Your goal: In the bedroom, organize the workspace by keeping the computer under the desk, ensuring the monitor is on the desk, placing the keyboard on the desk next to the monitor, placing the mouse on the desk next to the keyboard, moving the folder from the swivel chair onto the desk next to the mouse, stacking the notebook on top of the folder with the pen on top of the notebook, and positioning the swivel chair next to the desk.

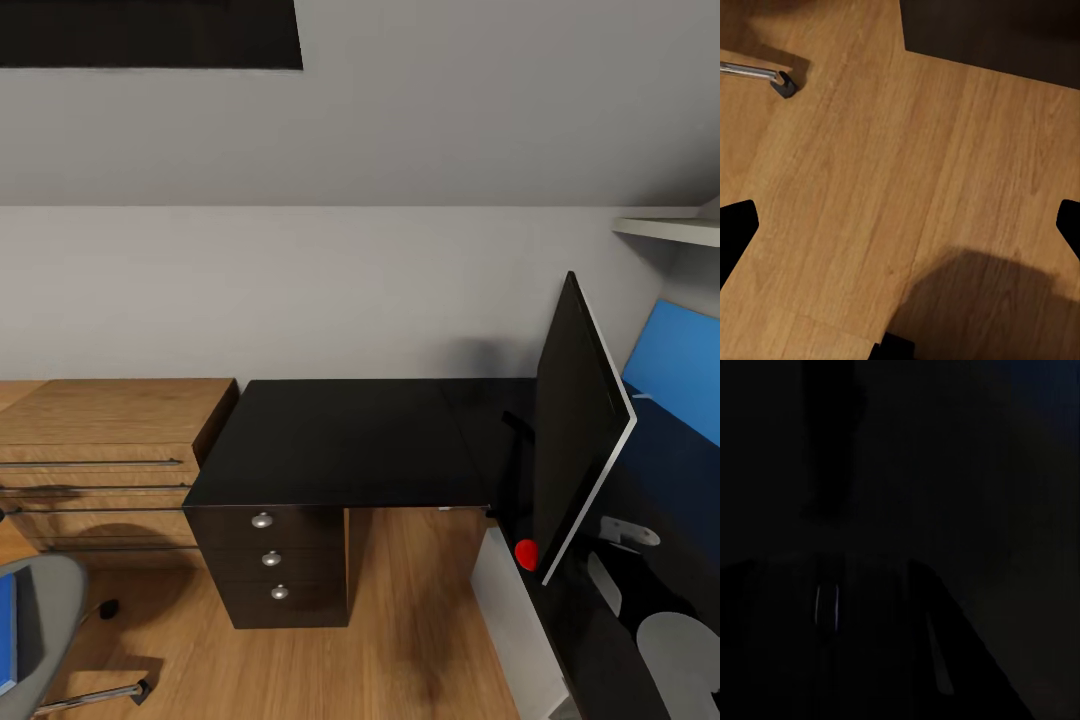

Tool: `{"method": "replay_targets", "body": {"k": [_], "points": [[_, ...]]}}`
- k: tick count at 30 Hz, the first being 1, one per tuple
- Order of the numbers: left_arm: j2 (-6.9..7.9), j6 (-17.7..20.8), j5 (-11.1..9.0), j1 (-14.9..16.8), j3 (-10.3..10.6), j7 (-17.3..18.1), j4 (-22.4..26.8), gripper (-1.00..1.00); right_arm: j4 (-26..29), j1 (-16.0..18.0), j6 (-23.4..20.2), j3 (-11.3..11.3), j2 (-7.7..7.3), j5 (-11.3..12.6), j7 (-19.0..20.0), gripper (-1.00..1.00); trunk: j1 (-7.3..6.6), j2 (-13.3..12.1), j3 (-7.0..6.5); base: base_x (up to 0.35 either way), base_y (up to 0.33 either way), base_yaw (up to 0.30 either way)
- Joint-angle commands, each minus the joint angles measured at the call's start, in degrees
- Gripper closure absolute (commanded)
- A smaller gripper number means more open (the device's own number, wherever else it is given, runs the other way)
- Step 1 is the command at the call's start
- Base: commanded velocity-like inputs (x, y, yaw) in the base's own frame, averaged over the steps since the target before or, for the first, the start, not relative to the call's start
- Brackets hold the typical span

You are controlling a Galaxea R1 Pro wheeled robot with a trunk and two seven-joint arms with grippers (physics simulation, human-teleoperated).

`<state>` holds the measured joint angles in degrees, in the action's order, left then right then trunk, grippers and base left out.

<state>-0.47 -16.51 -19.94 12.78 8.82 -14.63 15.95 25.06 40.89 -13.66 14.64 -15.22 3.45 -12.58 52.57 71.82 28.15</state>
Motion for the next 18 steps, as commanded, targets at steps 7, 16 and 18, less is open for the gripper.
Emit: {"method": "replay_targets", "body": {"k": [7,16,18], "points": [[0.02,-0.19,-0.36,0.05,0.49,-0.4,-0.03,-1.0,-1.88,-0.02,-0.35,-0.05,0.09,0.68,-0.08,1.0,0.0,0.03,0.07,0.0,0.0,0.0],[0.03,-0.19,-0.36,0.05,0.48,-0.4,-0.01,-1.0,-1.29,-0.04,-0.07,-0.06,0.11,0.6,0.05,1.0,0.0,0.03,0.07,-0.069,0.0,0.0],[0.03,-0.19,-0.36,0.02,0.46,-0.4,-0.03,-1.0,-1.27,-0.04,-0.06,-0.06,0.11,0.6,0.07,1.0,0.0,0.03,0.07,-0.272,0.0,0.0]]}}
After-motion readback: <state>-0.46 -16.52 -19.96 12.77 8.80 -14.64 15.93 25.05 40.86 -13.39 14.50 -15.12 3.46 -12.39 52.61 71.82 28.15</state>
